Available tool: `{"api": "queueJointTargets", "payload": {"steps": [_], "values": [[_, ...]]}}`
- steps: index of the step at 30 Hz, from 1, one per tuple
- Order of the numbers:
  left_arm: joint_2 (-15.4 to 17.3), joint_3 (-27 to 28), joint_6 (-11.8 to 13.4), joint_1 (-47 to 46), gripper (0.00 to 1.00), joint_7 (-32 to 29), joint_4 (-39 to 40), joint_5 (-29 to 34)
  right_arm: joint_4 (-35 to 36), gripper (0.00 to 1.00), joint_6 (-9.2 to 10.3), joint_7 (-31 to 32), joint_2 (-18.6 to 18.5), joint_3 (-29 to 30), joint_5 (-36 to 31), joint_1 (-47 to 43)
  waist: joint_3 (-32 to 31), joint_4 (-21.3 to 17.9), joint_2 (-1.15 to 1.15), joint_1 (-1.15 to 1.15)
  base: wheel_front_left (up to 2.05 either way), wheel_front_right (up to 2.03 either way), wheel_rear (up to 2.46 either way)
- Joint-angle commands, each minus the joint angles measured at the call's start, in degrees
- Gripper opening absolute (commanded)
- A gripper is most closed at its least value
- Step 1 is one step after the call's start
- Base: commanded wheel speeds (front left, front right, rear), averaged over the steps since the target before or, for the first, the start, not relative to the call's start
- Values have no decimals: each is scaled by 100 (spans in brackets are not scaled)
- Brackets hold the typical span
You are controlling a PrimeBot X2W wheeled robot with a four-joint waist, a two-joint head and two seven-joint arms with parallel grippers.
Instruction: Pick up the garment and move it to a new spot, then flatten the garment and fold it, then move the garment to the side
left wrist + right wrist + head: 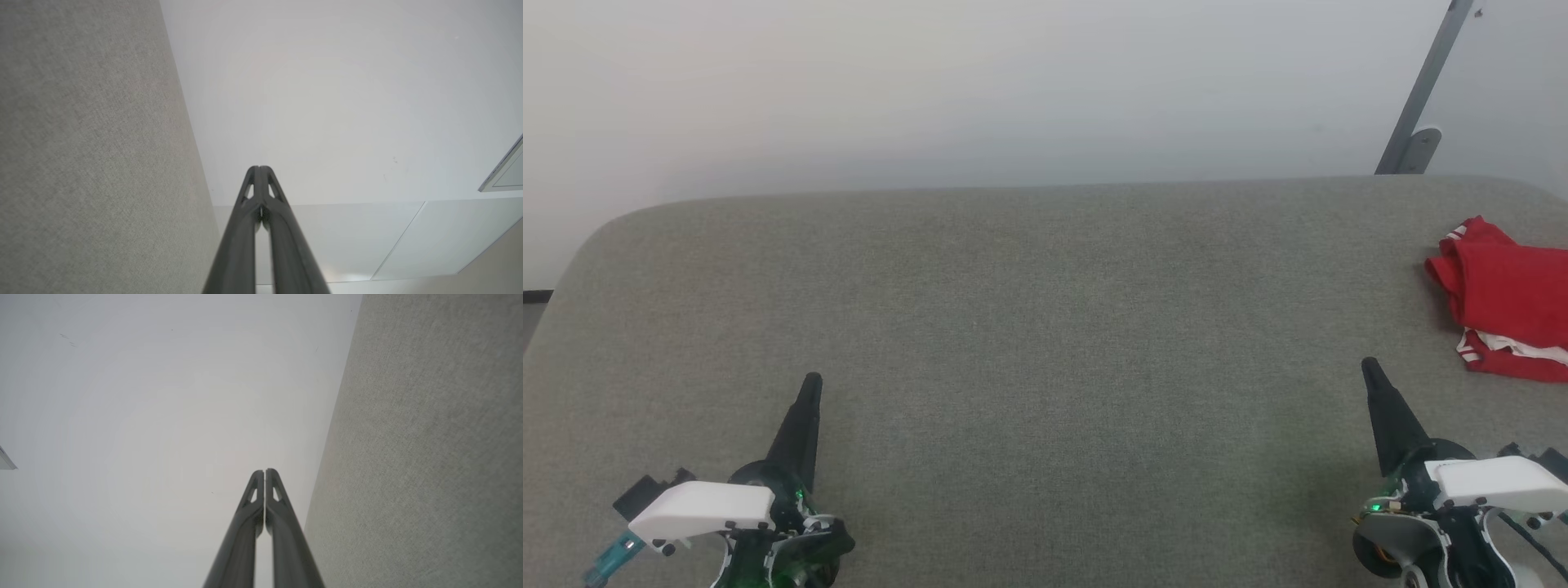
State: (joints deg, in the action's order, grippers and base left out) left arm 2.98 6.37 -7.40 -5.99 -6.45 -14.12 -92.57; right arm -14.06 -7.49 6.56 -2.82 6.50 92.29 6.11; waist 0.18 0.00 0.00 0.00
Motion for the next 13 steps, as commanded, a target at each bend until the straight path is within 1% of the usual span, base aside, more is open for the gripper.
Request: {"api": "queueJointTargets", "payload": {"steps": [1, 13], "values": [[-19, 22, -16, -56, 0, -20, 3, 15, 2, 0, 0, 16, -12, 2, 24, 31, 0, 0, 0, 0, 0, 0, 0], [-21, 24, -16, -57, 0, -22, 3, 17, 0, 0, 0, 16, -12, 1, 24, 31, 0, 0, 0, 0, 0, 0, 0]]}}
